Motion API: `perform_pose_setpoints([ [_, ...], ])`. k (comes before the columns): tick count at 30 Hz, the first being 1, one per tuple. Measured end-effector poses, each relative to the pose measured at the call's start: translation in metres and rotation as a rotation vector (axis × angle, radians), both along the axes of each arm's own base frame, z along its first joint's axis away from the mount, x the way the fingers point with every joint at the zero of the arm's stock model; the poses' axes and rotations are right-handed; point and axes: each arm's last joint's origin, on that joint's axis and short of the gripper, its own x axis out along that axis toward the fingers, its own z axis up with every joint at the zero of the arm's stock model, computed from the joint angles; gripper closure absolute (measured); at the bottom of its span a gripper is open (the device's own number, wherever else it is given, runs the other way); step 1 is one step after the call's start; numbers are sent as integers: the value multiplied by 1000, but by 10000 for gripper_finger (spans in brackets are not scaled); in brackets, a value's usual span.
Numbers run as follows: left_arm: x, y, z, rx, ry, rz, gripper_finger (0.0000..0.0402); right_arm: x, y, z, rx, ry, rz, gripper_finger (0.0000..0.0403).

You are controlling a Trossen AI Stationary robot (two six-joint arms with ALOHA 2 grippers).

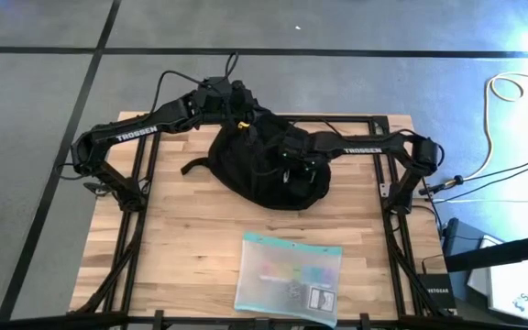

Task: Unpack backpack
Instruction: Remove the black cellphone from the black backpack

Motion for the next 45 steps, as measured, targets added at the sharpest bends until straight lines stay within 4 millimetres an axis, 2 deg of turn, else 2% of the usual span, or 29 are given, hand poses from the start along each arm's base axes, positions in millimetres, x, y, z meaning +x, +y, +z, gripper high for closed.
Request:
perform_pose_setpoints([
  [7, 0, 0, 0, -1, 2, 0, 402, -3, 14, 36, 1, 114, 38, 68],
  [17, 0, 0, -1, -2, 10, -1, 402, -22, 50, 56, 38, 306, 62, 70],
  [22, -1, 0, -2, -6, 19, -1, 402, -41, 79, 79, 41, 242, 59, 70],
  [26, -1, 0, -2, -7, 21, -1, 402, -66, 98, 97, 45, 168, 34, 72],
  [30, 0, 0, -1, -13, 5, 3, 402, -93, 112, 104, 80, 131, -43, 70],
  [34, 1, -2, 1, -8, -16, -2, 402, -119, 120, 102, 87, 138, -104, 70],
  [37, 2, -3, 1, -8, -16, -5, 402, -136, 119, 92, 54, 134, -157, 70],
  [45, 6, -14, 2, 40, -9, -54, 402, -165, 102, 32, 50, 106, -278, 69],
])
